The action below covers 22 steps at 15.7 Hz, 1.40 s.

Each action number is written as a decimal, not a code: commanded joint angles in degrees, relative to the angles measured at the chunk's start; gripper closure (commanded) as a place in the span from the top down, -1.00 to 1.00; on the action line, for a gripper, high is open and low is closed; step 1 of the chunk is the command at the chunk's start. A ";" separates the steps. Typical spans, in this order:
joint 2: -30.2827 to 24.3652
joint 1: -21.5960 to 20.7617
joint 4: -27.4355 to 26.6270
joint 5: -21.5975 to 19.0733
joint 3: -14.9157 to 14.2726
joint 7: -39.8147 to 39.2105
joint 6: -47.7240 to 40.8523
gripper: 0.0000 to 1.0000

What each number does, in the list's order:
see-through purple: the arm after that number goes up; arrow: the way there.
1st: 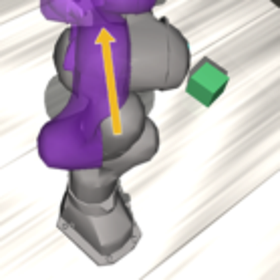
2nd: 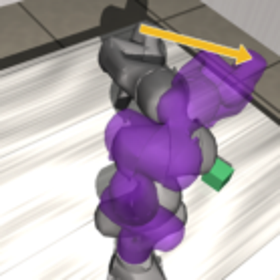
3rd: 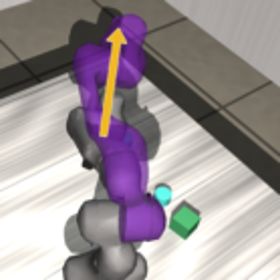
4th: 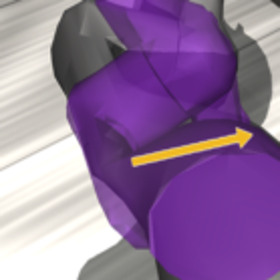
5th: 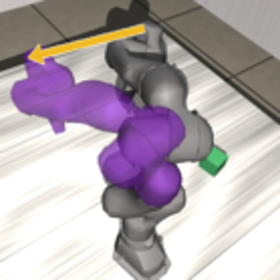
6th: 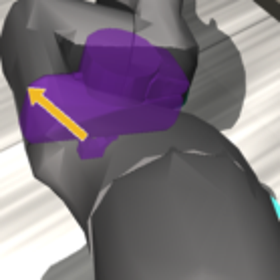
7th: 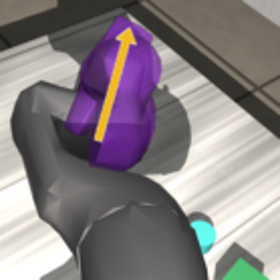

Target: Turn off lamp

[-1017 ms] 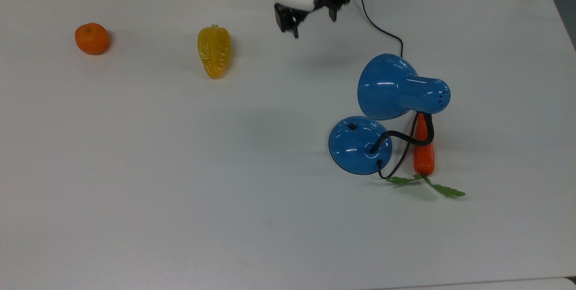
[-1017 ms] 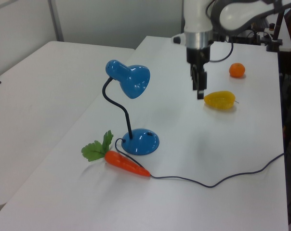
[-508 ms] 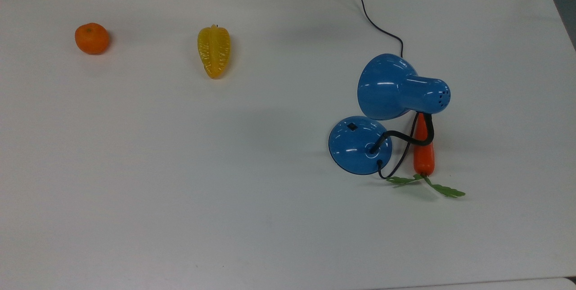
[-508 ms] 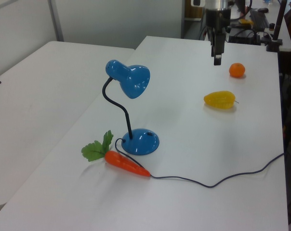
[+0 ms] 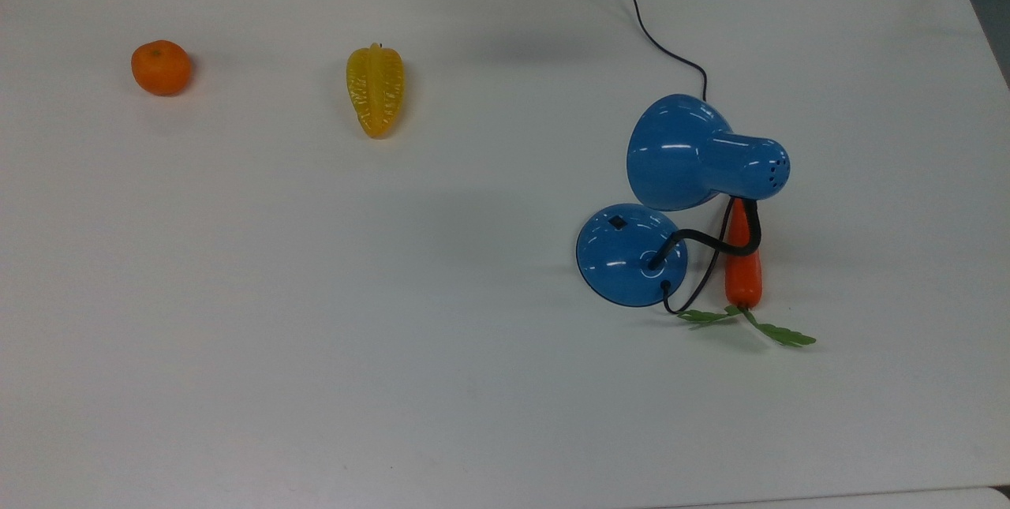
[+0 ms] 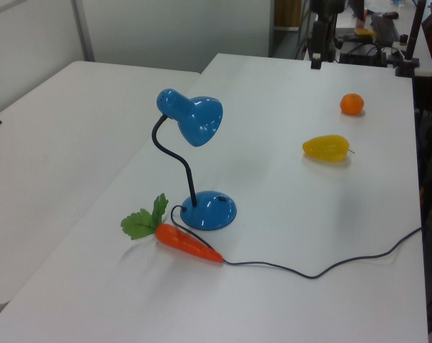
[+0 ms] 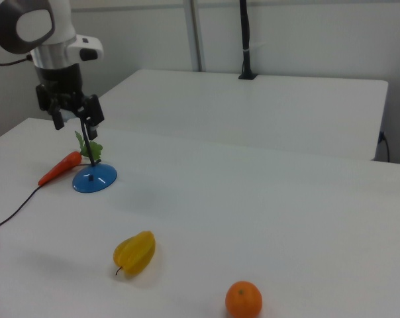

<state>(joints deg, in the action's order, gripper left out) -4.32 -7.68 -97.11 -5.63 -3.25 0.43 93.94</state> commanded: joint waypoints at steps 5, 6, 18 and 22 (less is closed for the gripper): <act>0.71 -0.94 0.61 3.07 -1.32 -9.64 3.69 1.00; 0.80 -0.85 0.43 3.08 -1.32 -10.00 4.92 1.00; 2.47 -0.67 0.26 3.08 -1.14 -9.30 9.68 1.00; 2.47 -0.85 0.17 3.08 -1.14 -9.30 9.68 1.00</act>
<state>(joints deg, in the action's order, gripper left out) -1.81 -7.84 -96.69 -3.16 -4.16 -8.45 103.00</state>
